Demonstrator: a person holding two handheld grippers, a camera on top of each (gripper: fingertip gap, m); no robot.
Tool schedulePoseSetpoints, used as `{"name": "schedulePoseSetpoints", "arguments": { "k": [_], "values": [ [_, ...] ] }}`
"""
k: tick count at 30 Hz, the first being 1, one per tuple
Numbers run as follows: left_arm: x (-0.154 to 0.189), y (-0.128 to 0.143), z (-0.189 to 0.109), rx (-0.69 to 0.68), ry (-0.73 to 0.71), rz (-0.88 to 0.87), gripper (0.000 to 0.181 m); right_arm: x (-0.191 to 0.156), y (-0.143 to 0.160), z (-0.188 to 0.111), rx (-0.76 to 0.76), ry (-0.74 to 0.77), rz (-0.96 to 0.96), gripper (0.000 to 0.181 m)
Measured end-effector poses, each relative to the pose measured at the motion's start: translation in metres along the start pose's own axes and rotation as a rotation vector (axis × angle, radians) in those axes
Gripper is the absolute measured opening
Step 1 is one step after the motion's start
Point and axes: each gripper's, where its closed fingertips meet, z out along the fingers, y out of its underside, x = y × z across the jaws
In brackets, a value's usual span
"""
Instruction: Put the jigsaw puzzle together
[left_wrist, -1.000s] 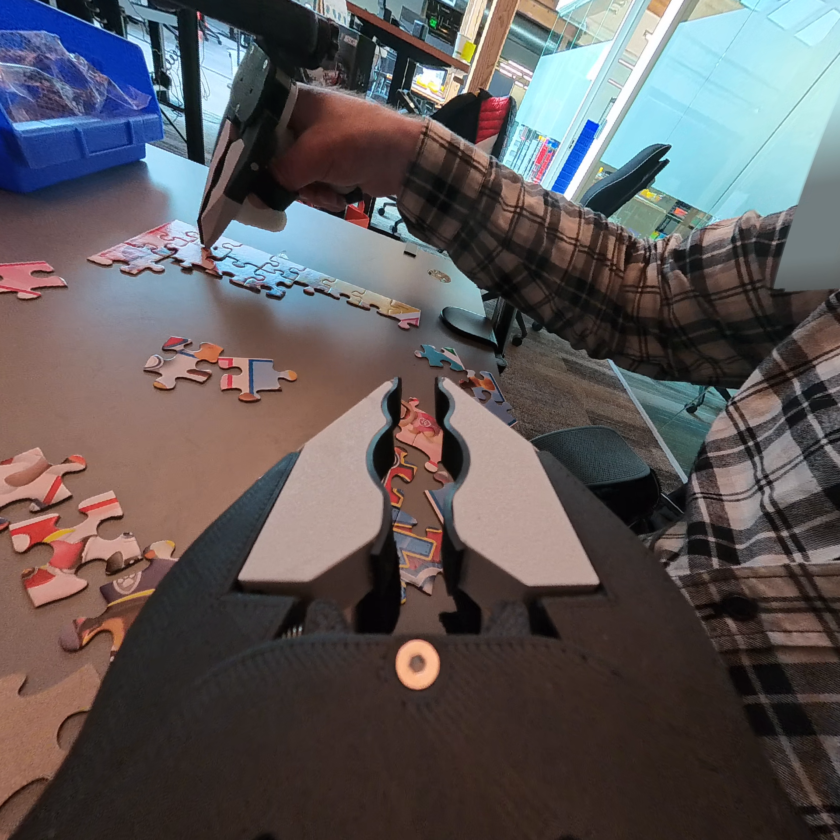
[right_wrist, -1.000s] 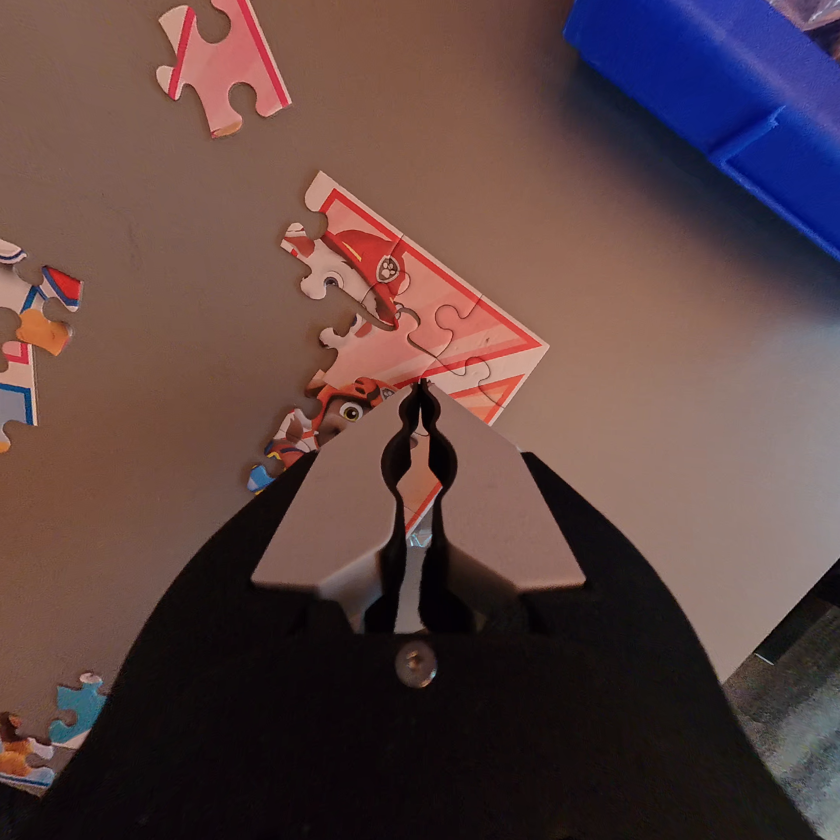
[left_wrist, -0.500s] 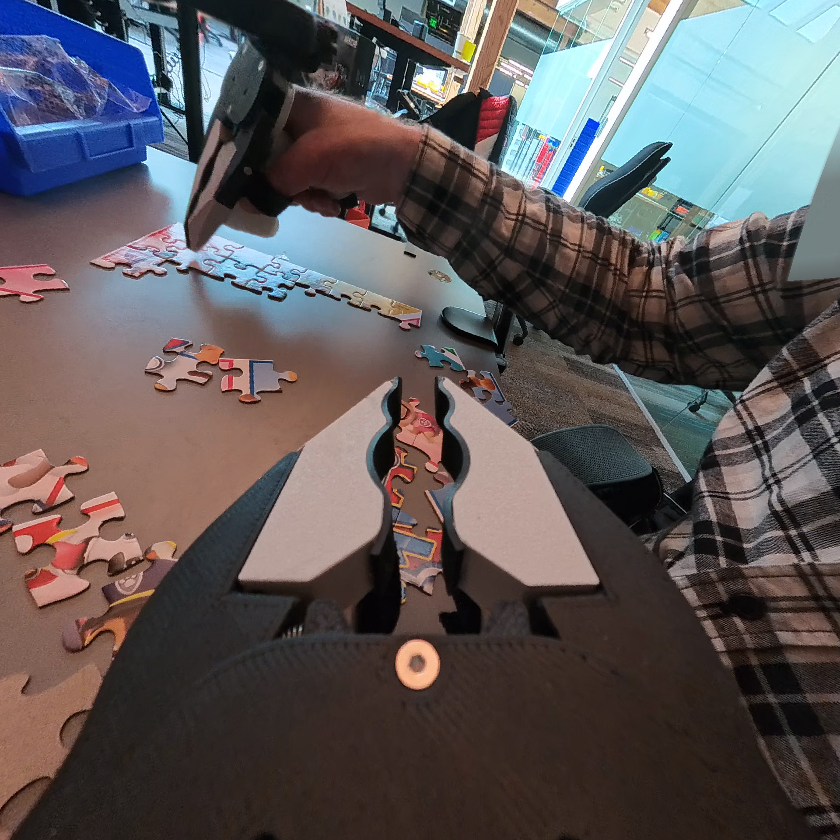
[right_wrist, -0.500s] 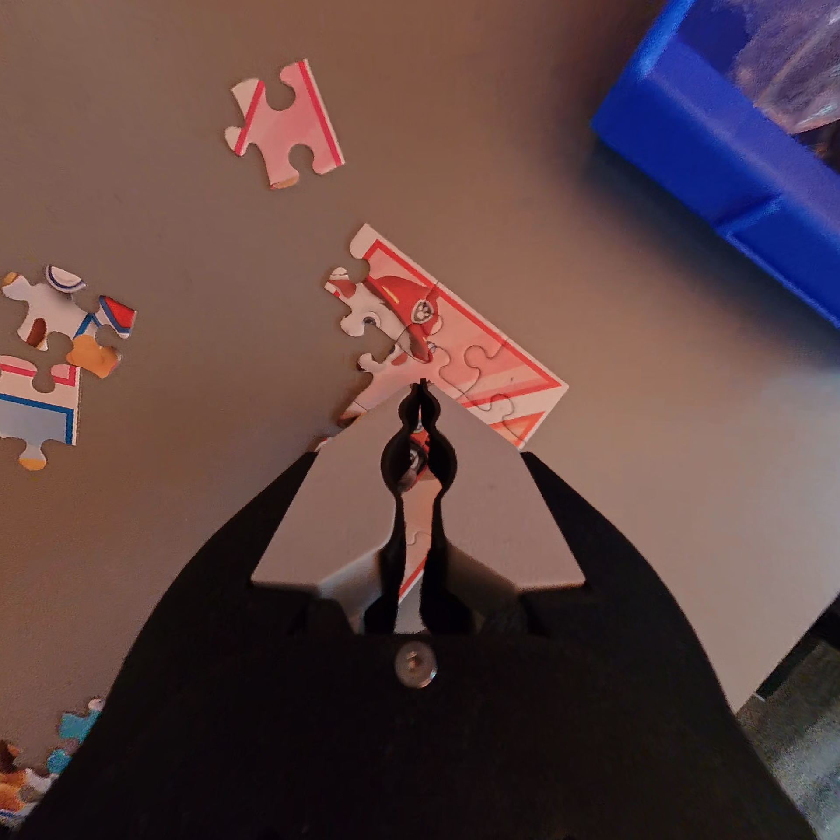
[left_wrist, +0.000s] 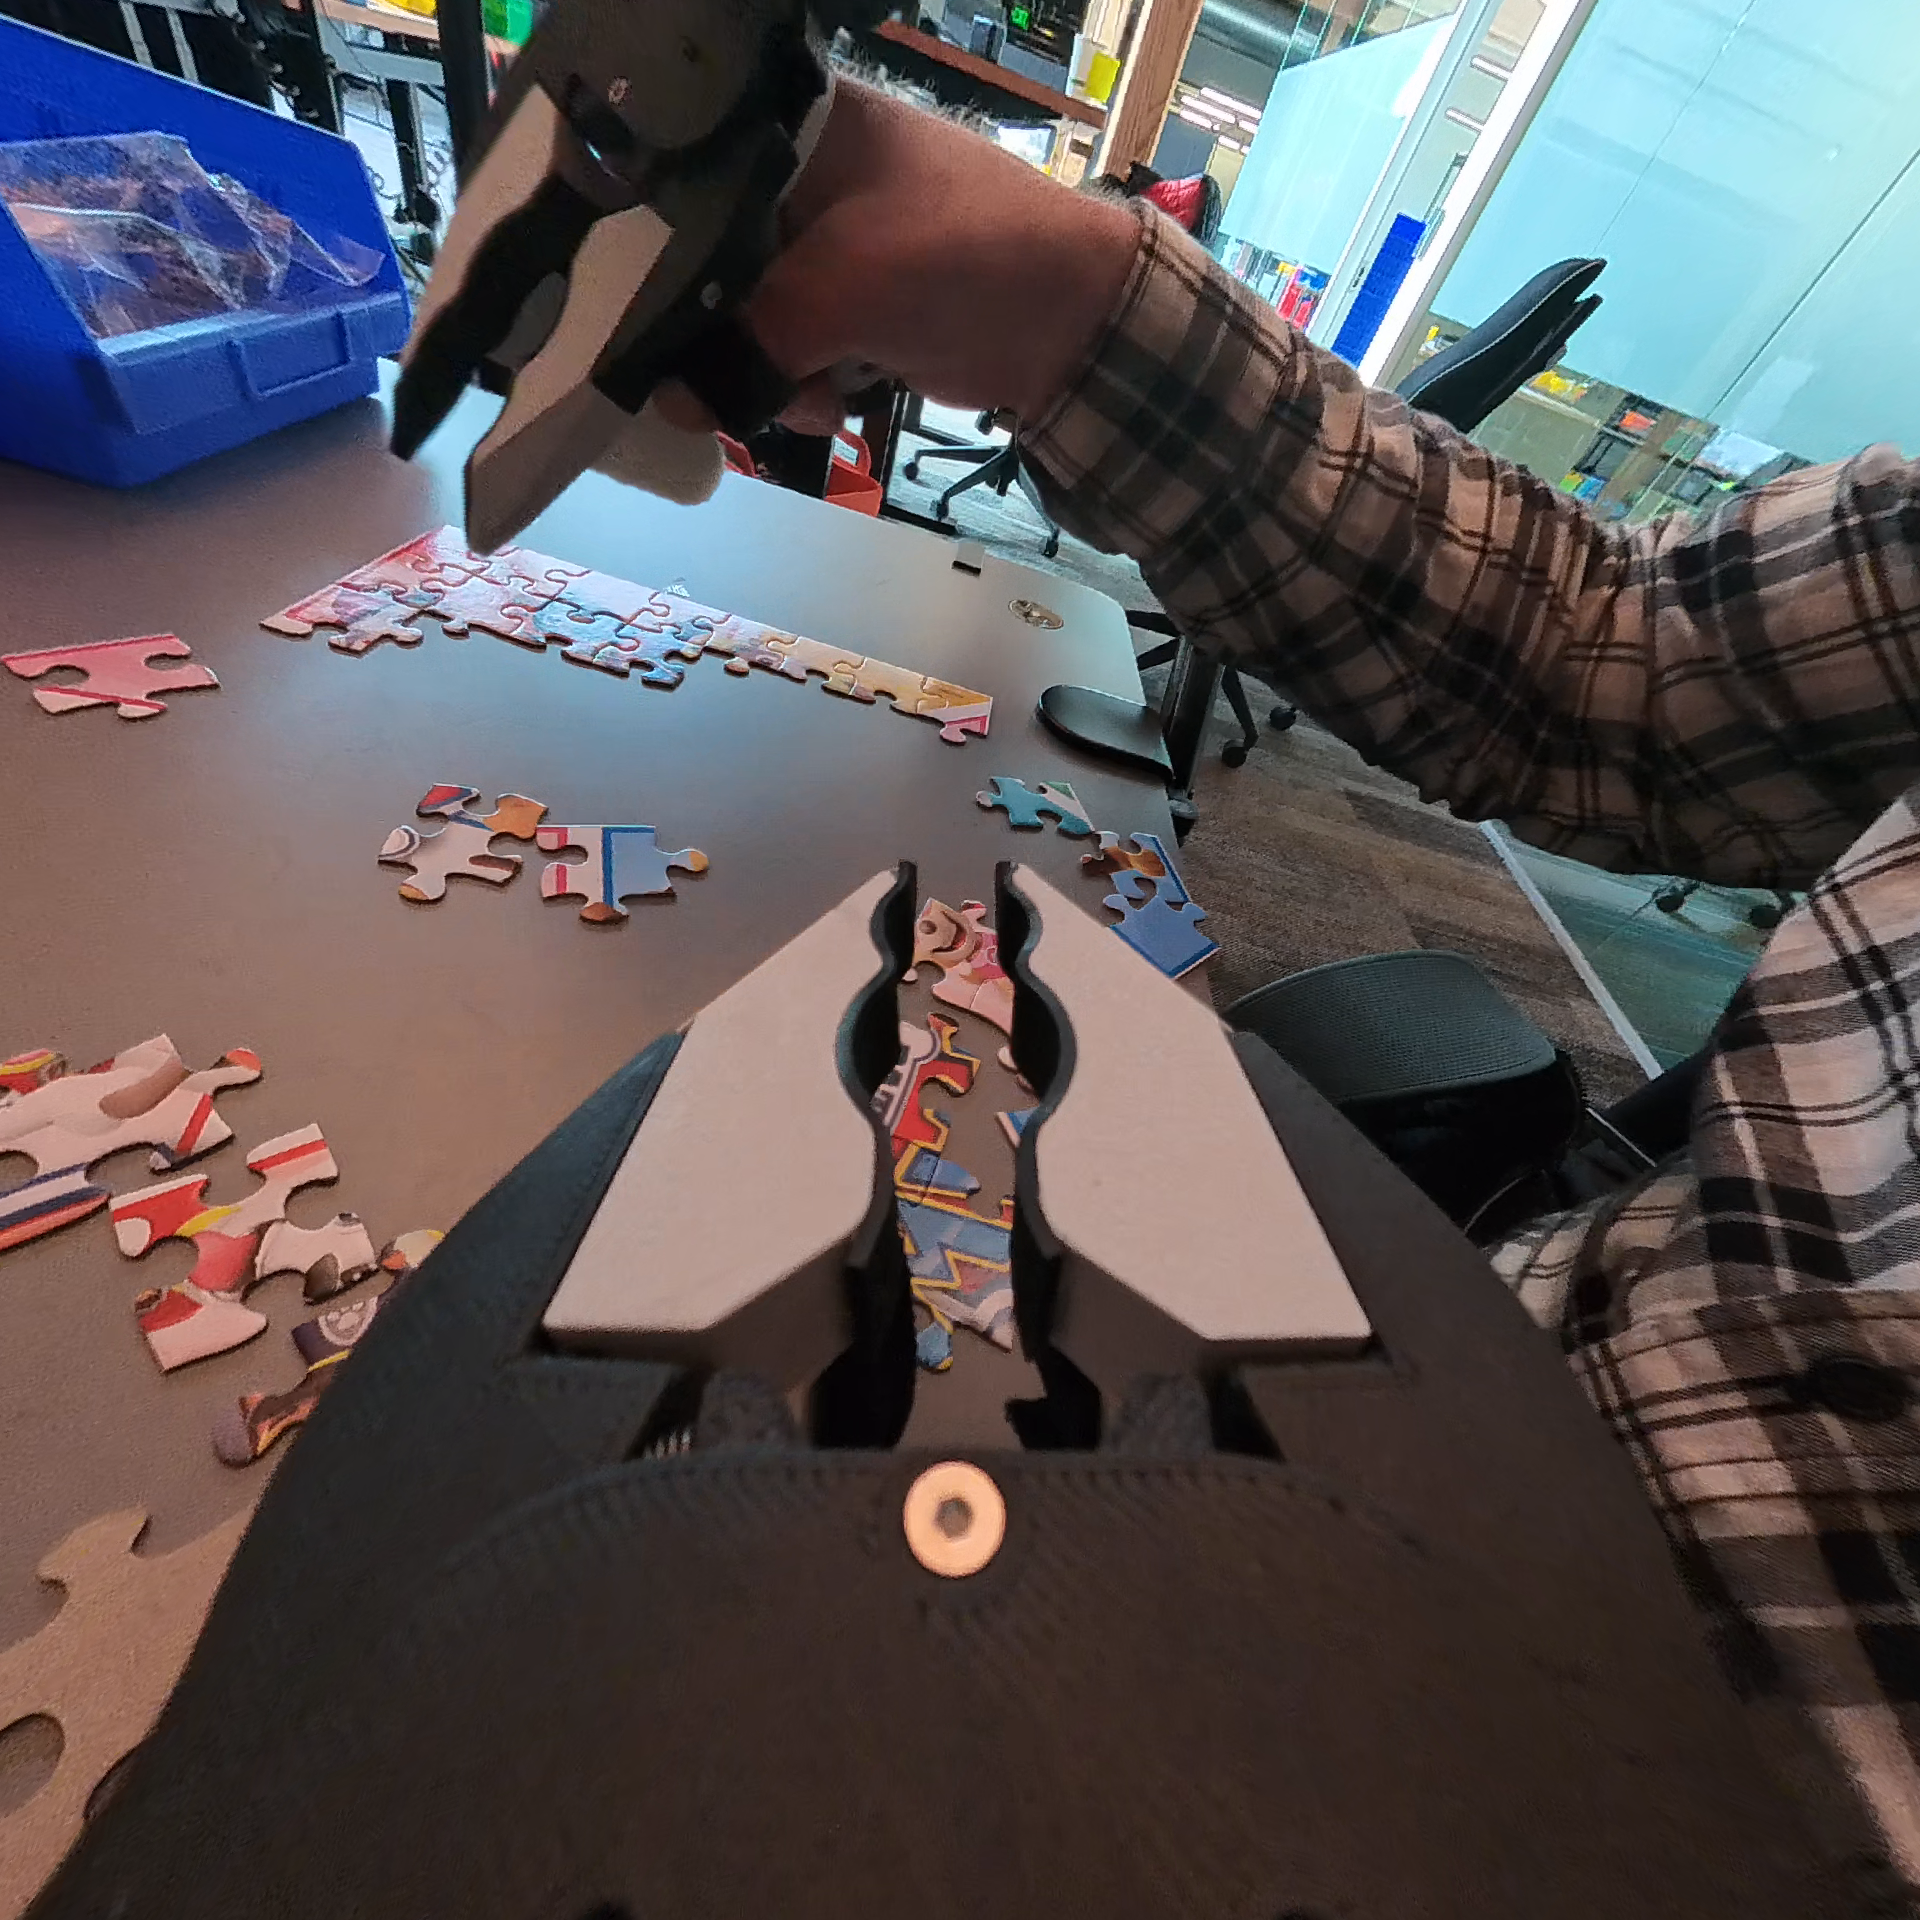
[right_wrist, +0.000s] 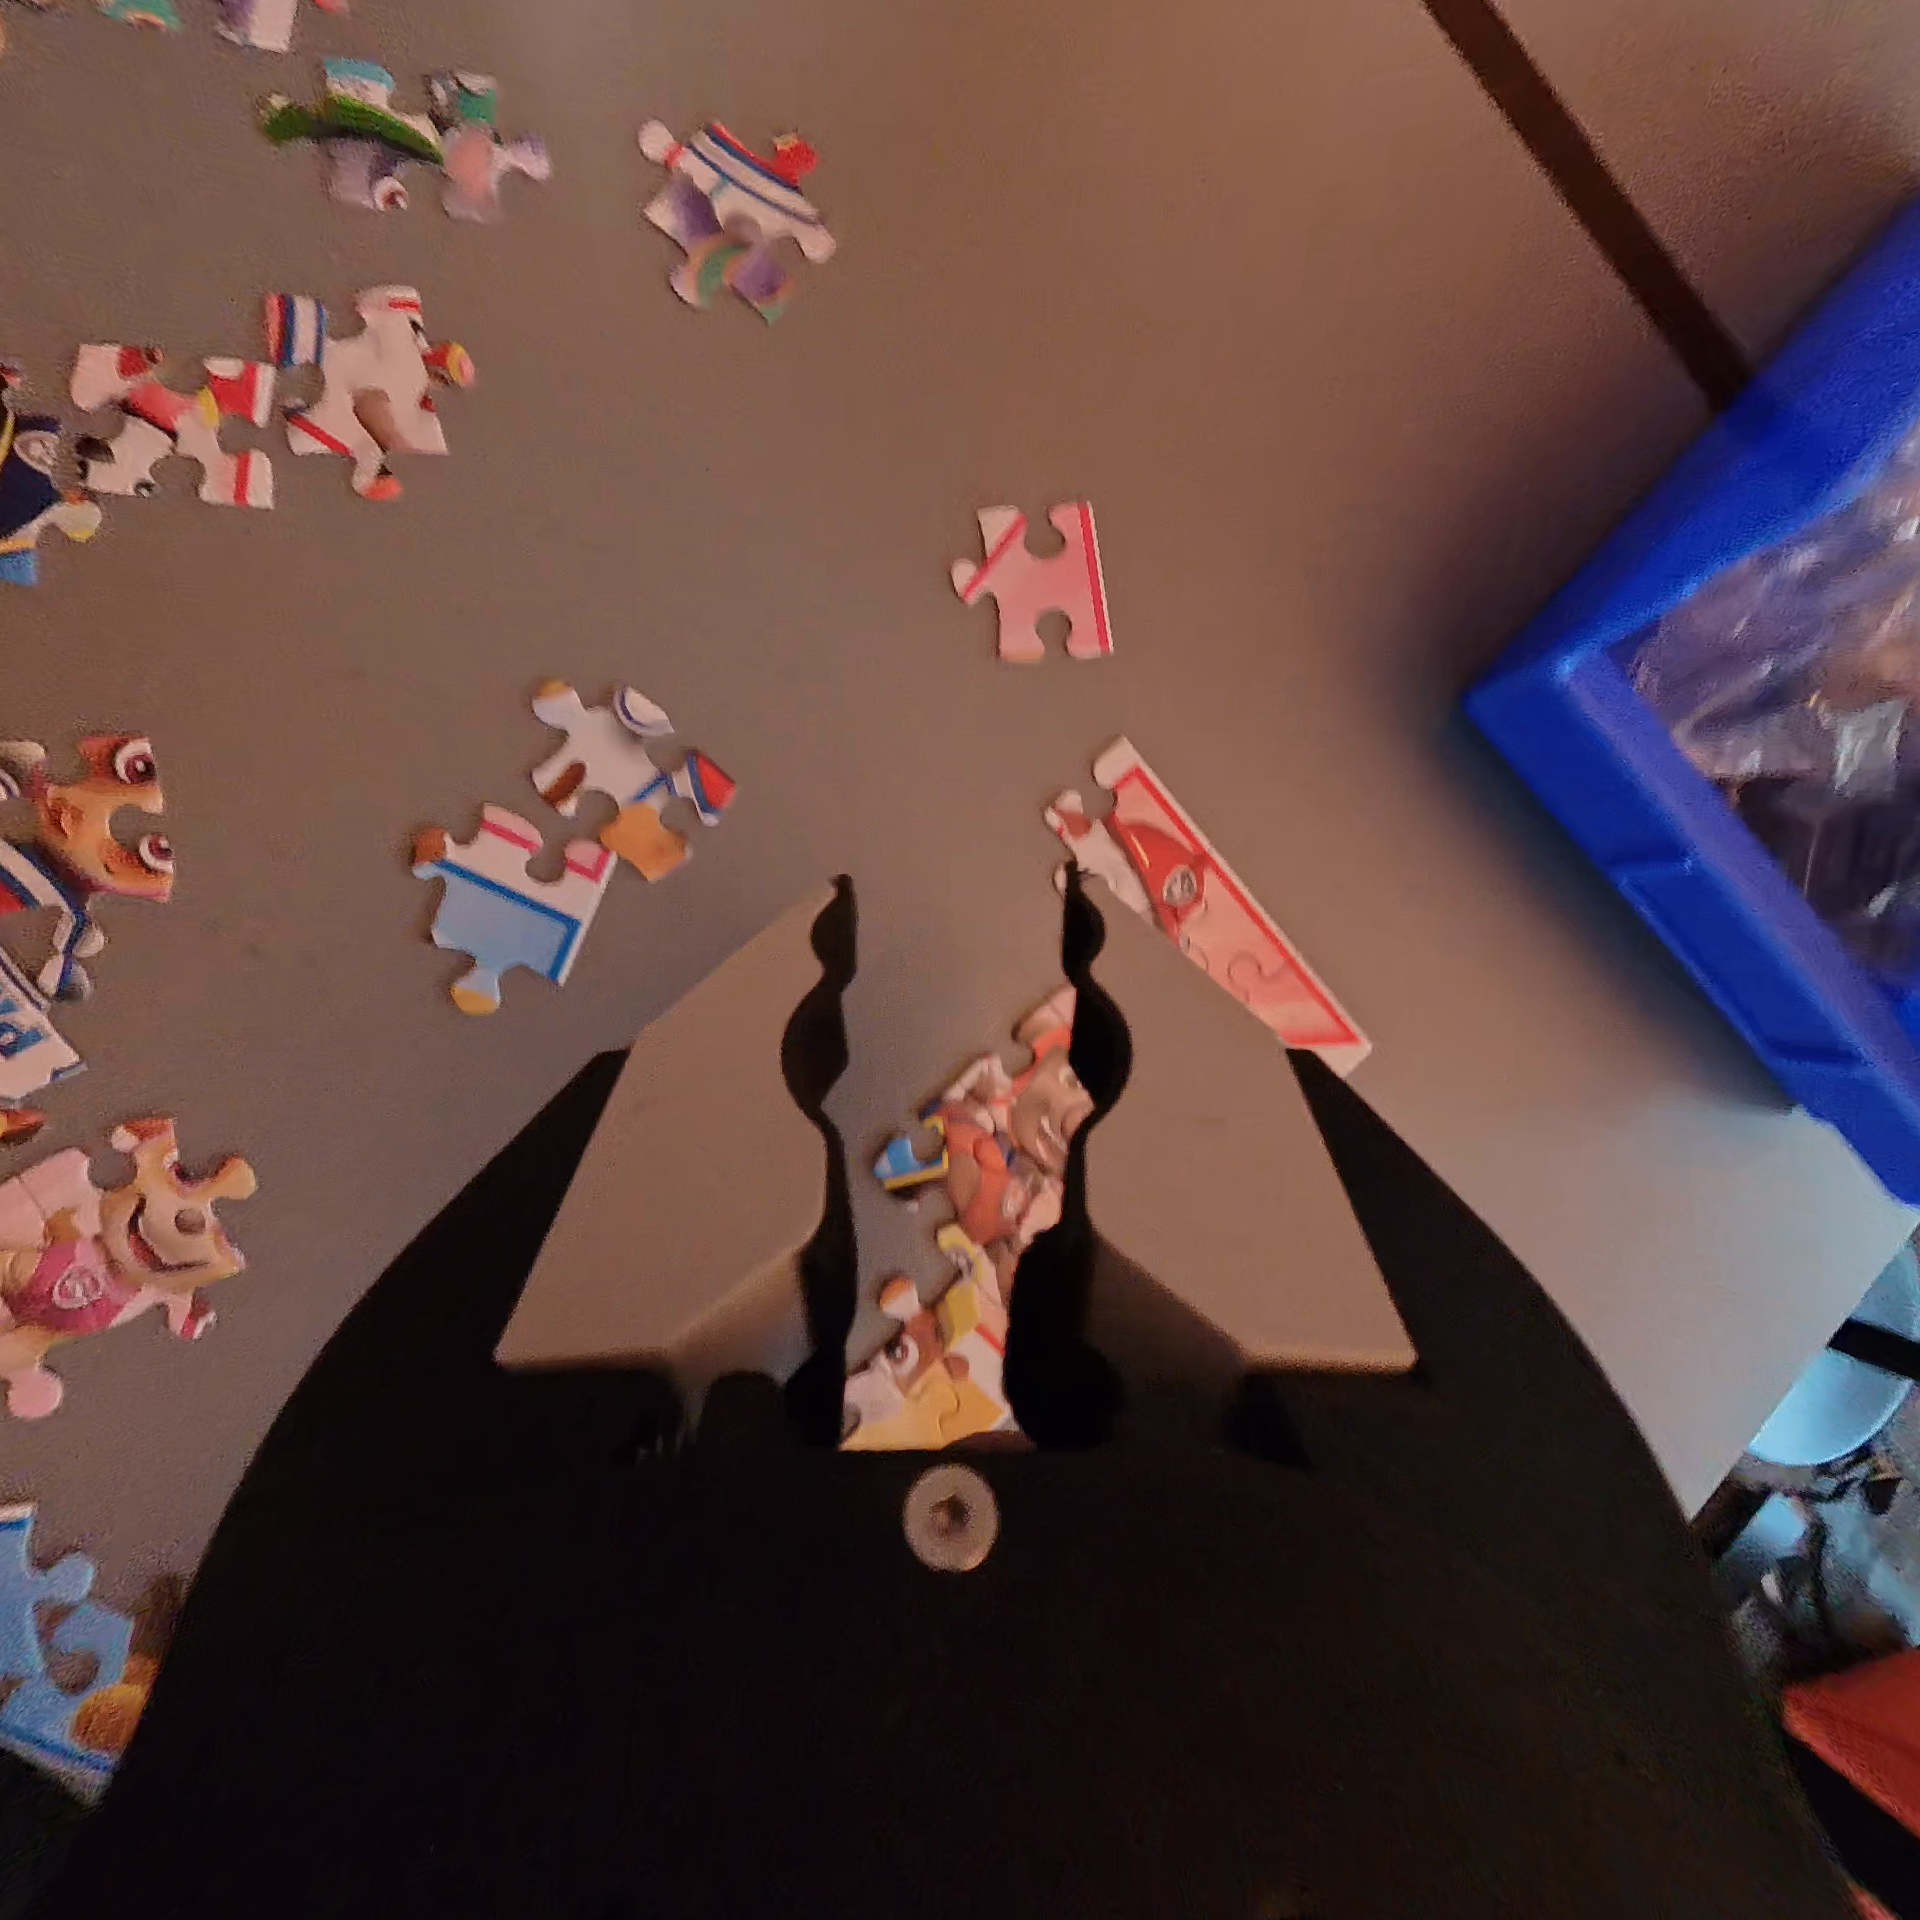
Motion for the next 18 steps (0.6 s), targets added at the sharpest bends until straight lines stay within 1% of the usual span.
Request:
{"name": "schedulePoseSetpoints", "arguments": {
  "k": [1, 4, 7, 10, 11, 12, 13, 18],
  "values": [
    [0.0, 0.0, 0.0, -0.002, -0.006, 0.005, 0.014, -0.001, -0.007, 0.004, 0.003, 0.015, -0.028, 0.044],
    [-0.002, 0.0, -0.002, 0.0, -0.021, 0.014, 0.014, 0.001, -0.022, 0.031, -0.014, 0.006, -0.075, 0.046],
    [-0.004, 0.001, -0.004, 0.002, -0.033, 0.015, 0.013, 0.016, -0.026, 0.067, -0.049, -0.047, -0.038, 0.044],
    [-0.005, 0.0, -0.004, 0.007, -0.034, 0.016, 0.013, 0.022, -0.026, 0.094, -0.069, -0.161, 0.022, 0.045],
    [-0.004, -0.001, -0.004, 0.009, -0.032, 0.017, 0.013, 0.021, -0.027, 0.099, -0.066, -0.199, 0.043, 0.045],
    [-0.004, -0.002, -0.004, 0.011, -0.029, 0.017, 0.013, 0.023, -0.029, 0.102, -0.059, -0.214, 0.054, 0.039],
    [-0.004, -0.002, -0.004, 0.013, -0.026, 0.015, 0.013, 0.025, -0.029, 0.103, -0.071, -0.218, 0.05, 0.03],
    [0.0, -0.002, -0.002, 0.01, -0.006, 0.019, 0.013, 0.023, -0.026, 0.101, -0.15, -0.208, -0.017, 0.028]
  ]
}}
